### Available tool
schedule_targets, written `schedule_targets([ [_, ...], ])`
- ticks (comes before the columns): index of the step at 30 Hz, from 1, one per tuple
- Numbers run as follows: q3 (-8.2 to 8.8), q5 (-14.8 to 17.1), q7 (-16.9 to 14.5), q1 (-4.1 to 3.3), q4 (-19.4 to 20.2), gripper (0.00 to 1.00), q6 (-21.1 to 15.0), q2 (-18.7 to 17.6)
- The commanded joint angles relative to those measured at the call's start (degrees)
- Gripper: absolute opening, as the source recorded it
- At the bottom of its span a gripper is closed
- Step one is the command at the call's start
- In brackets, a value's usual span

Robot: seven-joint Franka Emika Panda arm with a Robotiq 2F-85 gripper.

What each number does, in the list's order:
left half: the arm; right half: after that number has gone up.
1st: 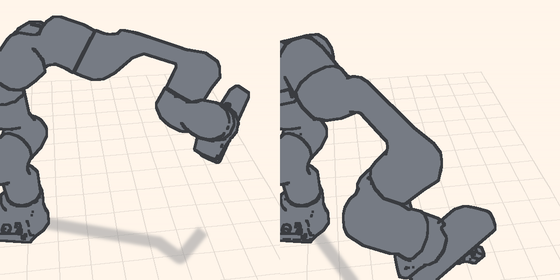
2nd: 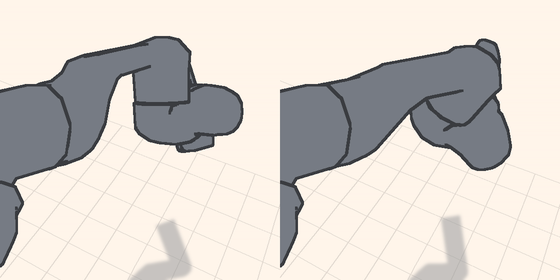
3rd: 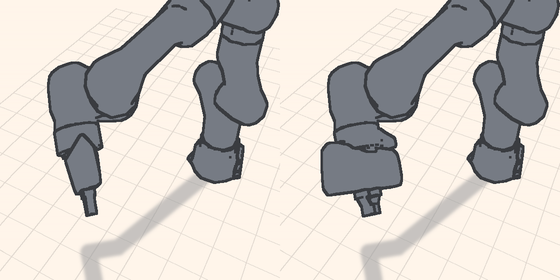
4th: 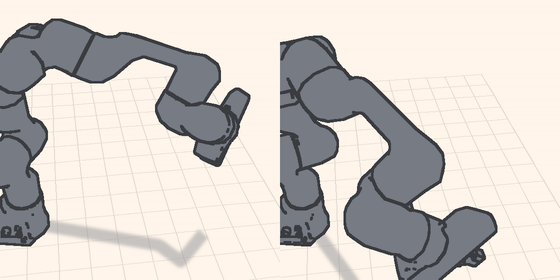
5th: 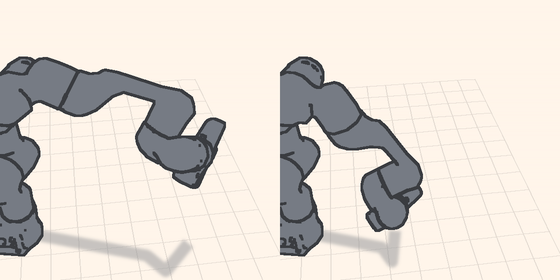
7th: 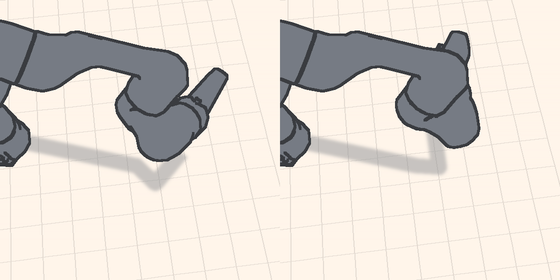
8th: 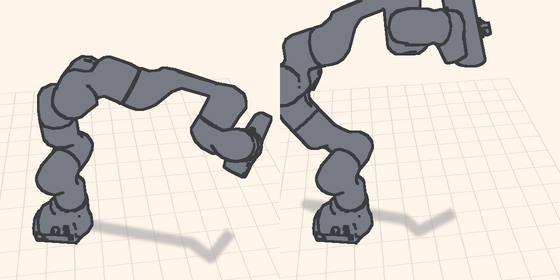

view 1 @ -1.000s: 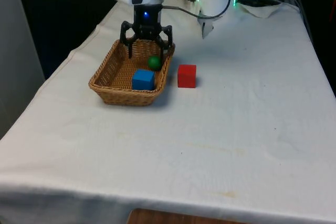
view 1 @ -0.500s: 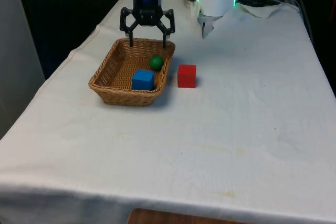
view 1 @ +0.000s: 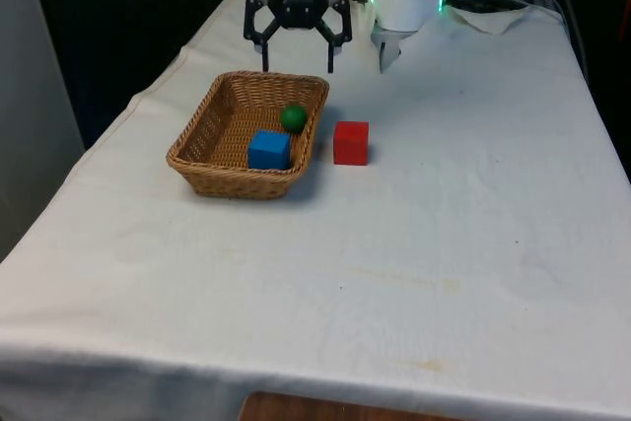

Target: Place all non-red objects into the basket.

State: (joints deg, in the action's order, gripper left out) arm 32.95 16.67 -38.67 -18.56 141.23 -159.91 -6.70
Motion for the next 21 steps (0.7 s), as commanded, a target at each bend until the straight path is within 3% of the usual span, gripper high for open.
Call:
schedule_targets([
  [1, 0.34, -1.9, 1.4, -0.4, 0.1, 1.0, -0.6, -0.2],
  [7, -0.46, -3.2, 1.9, -0.52, 0.2, 1.0, -0.6, 1.2],
  [8, -0.92, -1.6, 0.7, -0.23, 0.1, 1.0, 0.0, 1.6],
  [10, -0.97, -3.7, 1.8, -0.57, 0.2, 1.0, -0.6, 1.9],
  [16, -2.29, -4.6, 1.8, -0.46, 0.3, 1.0, -0.6, 3.4],
  [17, -2.58, -3.2, 0.7, -0.29, 0.3, 1.0, 0.0, 3.8],
  [18, -2.41, -4.8, 1.8, -0.46, 0.3, 1.0, -0.6, 3.6],
  [21, -2.98, -5.2, 1.7, -0.4, 0.3, 1.0, -0.6, 4.1],
])
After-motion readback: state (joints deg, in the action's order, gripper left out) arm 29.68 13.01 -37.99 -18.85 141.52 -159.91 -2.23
